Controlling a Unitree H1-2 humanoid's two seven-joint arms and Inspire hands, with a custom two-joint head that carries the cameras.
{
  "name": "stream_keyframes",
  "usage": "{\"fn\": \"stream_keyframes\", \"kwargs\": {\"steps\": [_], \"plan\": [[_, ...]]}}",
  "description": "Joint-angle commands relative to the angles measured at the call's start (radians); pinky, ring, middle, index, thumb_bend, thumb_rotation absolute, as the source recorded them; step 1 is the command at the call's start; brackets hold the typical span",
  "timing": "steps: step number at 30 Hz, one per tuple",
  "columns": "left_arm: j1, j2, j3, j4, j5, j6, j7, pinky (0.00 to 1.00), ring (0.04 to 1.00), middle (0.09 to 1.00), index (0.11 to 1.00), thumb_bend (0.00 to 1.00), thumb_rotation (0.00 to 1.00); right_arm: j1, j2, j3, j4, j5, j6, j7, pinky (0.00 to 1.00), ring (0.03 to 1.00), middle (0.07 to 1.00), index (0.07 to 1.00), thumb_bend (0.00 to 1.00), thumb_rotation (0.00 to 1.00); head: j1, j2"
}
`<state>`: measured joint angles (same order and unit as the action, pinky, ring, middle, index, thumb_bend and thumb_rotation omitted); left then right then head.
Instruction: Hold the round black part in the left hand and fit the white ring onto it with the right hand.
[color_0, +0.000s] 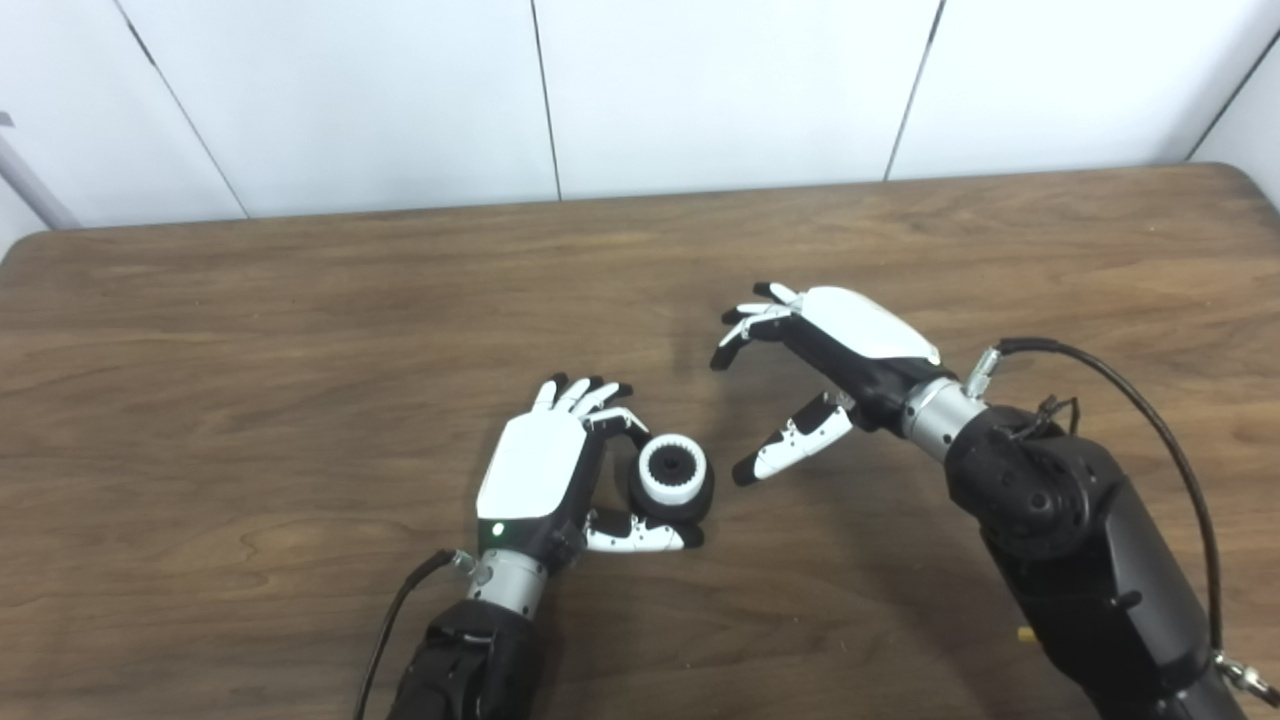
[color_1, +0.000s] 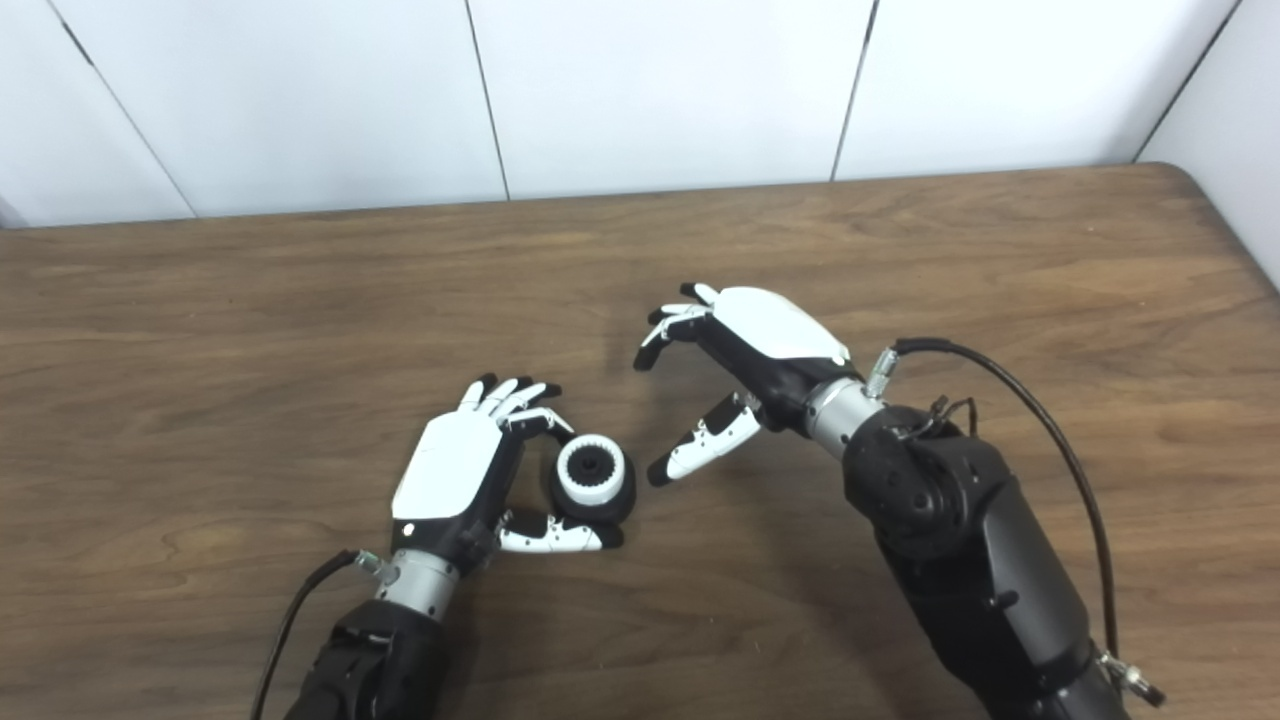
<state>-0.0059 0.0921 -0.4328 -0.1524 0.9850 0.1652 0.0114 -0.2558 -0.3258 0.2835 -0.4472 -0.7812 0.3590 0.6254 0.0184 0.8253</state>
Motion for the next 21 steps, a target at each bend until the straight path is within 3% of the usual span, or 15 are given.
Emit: {"fn": "stream_keyframes", "kwargs": {"steps": [1, 10, 21], "plan": [[-0.003, 0.001, 0.008, -0.005, 0.01, 0.021, -0.014, 1.0, 0.916, 0.844, 0.616, 0.86, 0.22, -0.035, 0.006, -0.006, -0.01, -0.007, -0.013, -0.034, 0.99, 1.0, 0.89, 0.686, 1.0, 0.33, 0.001, 0.001], [-0.003, -0.001, 0.025, -0.031, -0.008, 0.022, -0.014, 1.0, 0.898, 0.82, 0.595, 0.87, 0.22, -0.032, 0.007, -0.004, -0.009, -0.018, -0.009, -0.034, 0.99, 1.0, 0.891, 0.687, 1.0, 0.33, 0.002, 0.001], [0.006, 0.007, 0.063, -0.183, -0.051, 0.091, -0.169, 1.0, 0.919, 0.853, 0.636, 0.93, 0.32, -0.029, 0.021, -0.007, -0.003, -0.014, -0.002, -0.046, 0.99, 1.0, 0.897, 0.691, 0.99, 0.31, 0.013, -0.003]]}}
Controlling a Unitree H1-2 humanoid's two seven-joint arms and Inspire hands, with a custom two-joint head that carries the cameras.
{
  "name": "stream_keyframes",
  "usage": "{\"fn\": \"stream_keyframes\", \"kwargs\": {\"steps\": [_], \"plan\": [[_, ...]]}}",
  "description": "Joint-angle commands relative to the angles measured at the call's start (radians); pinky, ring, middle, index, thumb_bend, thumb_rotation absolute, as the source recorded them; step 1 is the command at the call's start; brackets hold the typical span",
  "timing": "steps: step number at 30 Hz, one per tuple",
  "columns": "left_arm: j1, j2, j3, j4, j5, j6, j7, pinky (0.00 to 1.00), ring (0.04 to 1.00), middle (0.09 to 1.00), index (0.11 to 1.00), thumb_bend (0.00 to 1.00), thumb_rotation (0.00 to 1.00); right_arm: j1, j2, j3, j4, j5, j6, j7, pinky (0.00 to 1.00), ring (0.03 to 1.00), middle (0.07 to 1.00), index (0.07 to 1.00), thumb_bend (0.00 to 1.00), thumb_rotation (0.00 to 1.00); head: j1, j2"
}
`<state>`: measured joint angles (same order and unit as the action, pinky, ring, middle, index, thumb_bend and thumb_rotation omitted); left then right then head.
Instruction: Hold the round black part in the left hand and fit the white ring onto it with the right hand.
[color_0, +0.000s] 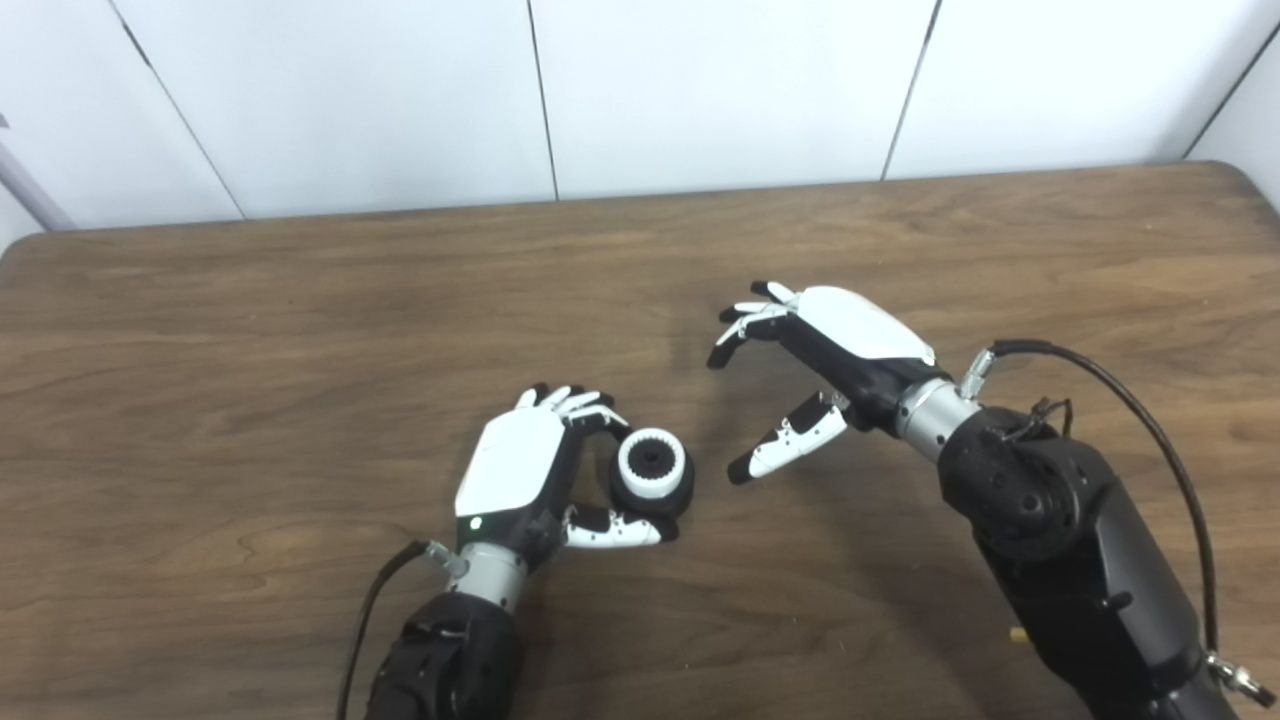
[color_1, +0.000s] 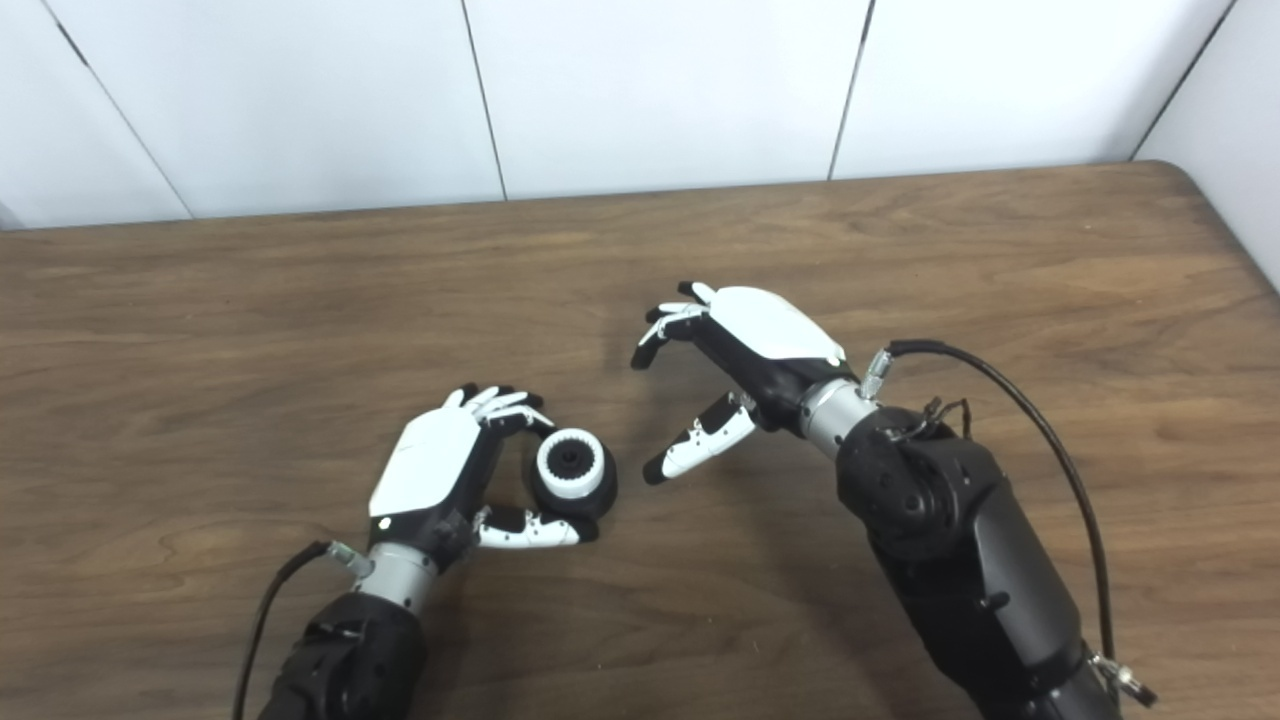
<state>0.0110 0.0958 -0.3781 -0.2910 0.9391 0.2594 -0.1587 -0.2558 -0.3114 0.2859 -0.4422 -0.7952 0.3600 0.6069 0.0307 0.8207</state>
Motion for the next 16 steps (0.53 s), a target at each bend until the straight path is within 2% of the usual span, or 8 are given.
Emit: {"fn": "stream_keyframes", "kwargs": {"steps": [1, 8, 12, 16], "plan": [[-0.008, 0.006, 0.013, -0.053, -0.008, -0.001, -0.006, 1.0, 0.918, 0.853, 0.636, 0.93, 0.32, -0.029, 0.009, -0.01, -0.008, 0.0, -0.002, -0.028, 0.99, 1.0, 0.897, 0.69, 0.99, 0.31, 0.001, 0.001], [0.001, 0.037, 0.054, -0.118, -0.014, 0.02, -0.081, 1.0, 0.929, 0.868, 0.675, 0.91, 0.34, -0.031, 0.022, -0.006, -0.004, -0.005, 0.012, -0.031, 1.0, 1.0, 0.899, 0.687, 0.98, 0.29, 0.006, -0.004], [0.002, 0.069, 0.078, -0.138, -0.027, 0.017, -0.107, 1.0, 0.934, 0.884, 0.792, 0.93, 0.38, -0.028, 0.022, -0.006, 0.007, 0.0, 0.002, -0.047, 1.0, 1.0, 0.899, 0.686, 0.99, 0.3, 0.004, -0.009], [0.007, 0.088, 0.098, -0.156, -0.03, 0.02, -0.121, 1.0, 0.943, 0.901, 0.876, 0.95, 0.37, -0.029, 0.021, -0.006, 0.012, 0.003, -0.001, -0.056, 1.0, 1.0, 0.899, 0.686, 0.99, 0.31, 0.006, -0.013]]}}
